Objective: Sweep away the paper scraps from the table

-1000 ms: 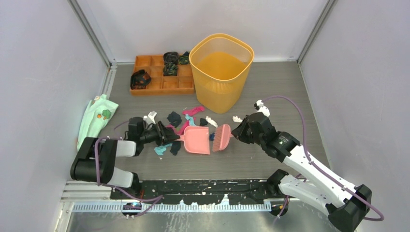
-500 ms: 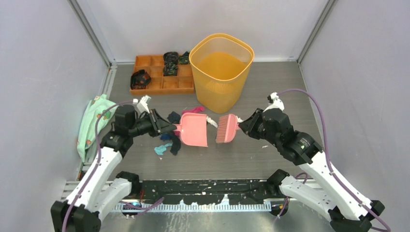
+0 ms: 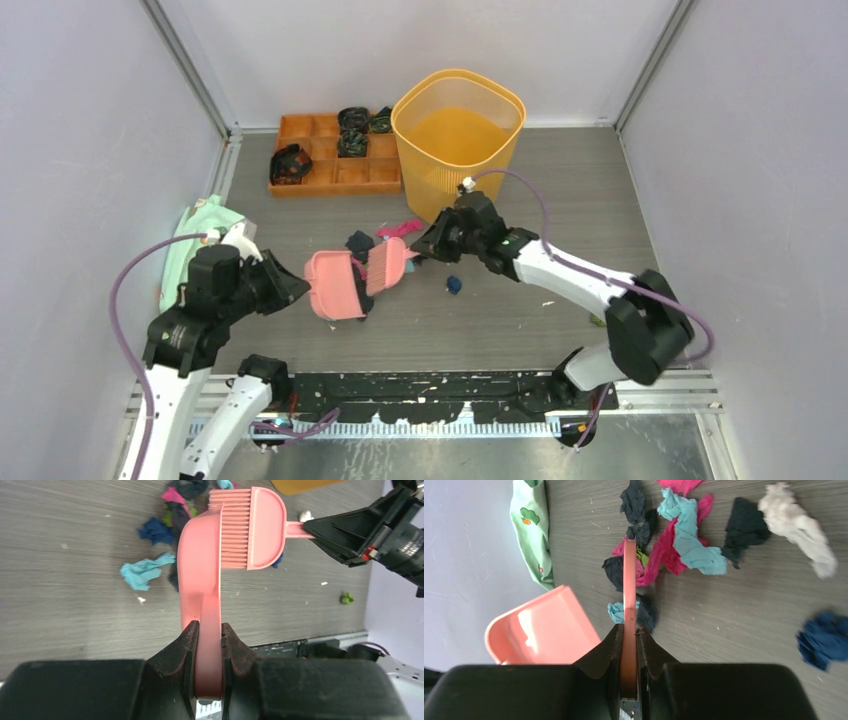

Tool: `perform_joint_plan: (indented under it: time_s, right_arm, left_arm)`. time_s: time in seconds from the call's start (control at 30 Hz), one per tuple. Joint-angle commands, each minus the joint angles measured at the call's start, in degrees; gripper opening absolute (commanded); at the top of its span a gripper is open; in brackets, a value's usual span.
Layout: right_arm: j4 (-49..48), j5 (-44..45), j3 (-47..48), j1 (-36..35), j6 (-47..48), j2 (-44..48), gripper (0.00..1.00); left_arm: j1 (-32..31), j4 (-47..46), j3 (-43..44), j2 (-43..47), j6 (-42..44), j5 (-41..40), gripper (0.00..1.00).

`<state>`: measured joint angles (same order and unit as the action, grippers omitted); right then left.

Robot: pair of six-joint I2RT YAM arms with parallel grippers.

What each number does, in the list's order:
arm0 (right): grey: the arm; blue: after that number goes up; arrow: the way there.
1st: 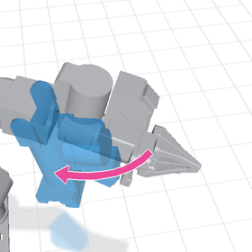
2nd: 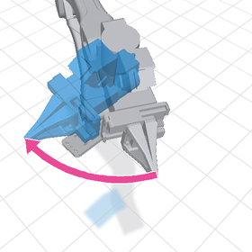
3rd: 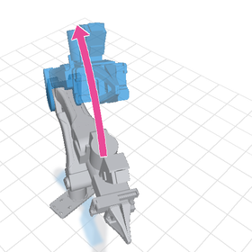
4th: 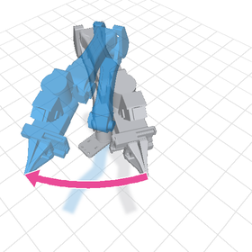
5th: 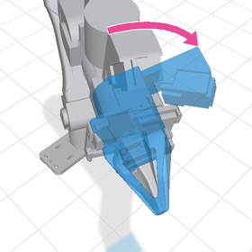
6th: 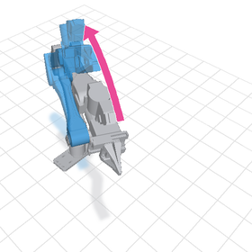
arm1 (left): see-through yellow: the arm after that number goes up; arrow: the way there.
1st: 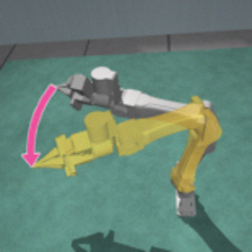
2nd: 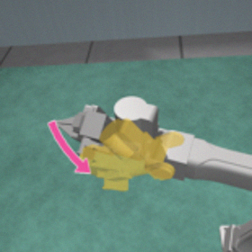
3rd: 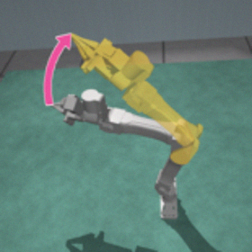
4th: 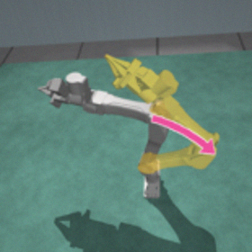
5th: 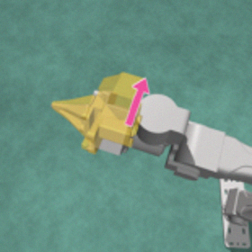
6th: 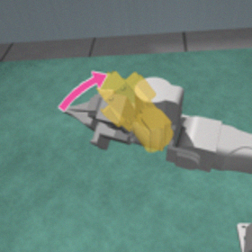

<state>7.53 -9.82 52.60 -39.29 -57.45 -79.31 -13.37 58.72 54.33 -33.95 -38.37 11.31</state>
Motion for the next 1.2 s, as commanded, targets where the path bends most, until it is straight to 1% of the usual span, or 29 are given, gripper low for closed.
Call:
perform_joint_plan:
  time_s: [0.0, 0.07, 0.13, 0.27, 0.37, 0.43, 0.53, 0.67, 0.87, 0.93, 1.03, 1.1, 1.17]
  right_arm:
    - [-16.32, -6.13, 4.4, -2.27, -3.44, -6.71, 0.01]
    - [-16.88, -5.5, 6.64, -4.15, -2.77, -10.76, 0.01]
    - [-16.4, -4.46, 8.61, -6.1, -1.92, -13.61, 0.01]
    - [-15.61, -1.06, 9.39, -8.78, -1.02, -17.37, 0.01]
    - [-13.13, 2.93, 6.56, -9.4, -1.47, -16.94, 0.01]
    - [-11.78, 5.08, 3.43, -9.37, -1.85, -15.26, 0.01]
    - [-9.07, 7.82, -1.09, -9.4, -1.93, -11.86, 0.01]
    - [-0.49, 13.22, -4.7, -9.0, 0.03, -6.07, 0.01]
    - [10.52, 15.8, -9.6, -5.29, 3.75, 5.9, 0.01]
    - [13.89, 15.69, -10.64, -3.66, 5.18, 9.67, 0.01]
    - [16.56, 13.33, -11.09, -1.99, 7.69, 14.05, 0.01]
    - [14.74, 10.78, -11.11, -1.85, 9.55, 16.1, 0.01]
    - [12.55, 6.08, -10.34, -1.89, 11.0, 17.71, 0.01]
  left_arm:
    - [0.18, 9.56, 5.6, 3.05, 1.42, -10.64, 0.03]
    - [0.18, 10.98, 6.69, 4.46, 1.22, -13.45, 0.02]
    - [0.18, 11.73, 7.02, 5.39, 1.26, -14.43, 0.02]
    - [0.18, 11.96, 5.61, 5.06, 1.5, -13.58, 0.02]
    - [0.18, 10.48, 2.86, 4.67, 1.39, -11.92, 0.02]
    - [0.18, 8.83, 0.49, 4.15, 1.24, -11.57, 0.02]
    - [0.25, 5.58, -3.4, 3.09, 0.68, -8.21, 0.02]
    - [0.27, 2.57, -4.94, 1.55, -0.23, -6.03, 0.01]
    - [0.27, -2.2, -7.31, -1.07, -1.27, -2.63, 0.0]
    - [0.27, -3.4, -7.92, -1.56, -1.86, -1.71, 0.01]
    - [0.23, -7.93, -10.84, -2.77, -3.31, 1.14, 0.0]
    - [0.14, -11.31, -13.58, -4.5, -4.18, 3.56, 0.01]
    - [-0.13, -16.23, -17.37, -5.74, -5.43, 5.33, 0.0]
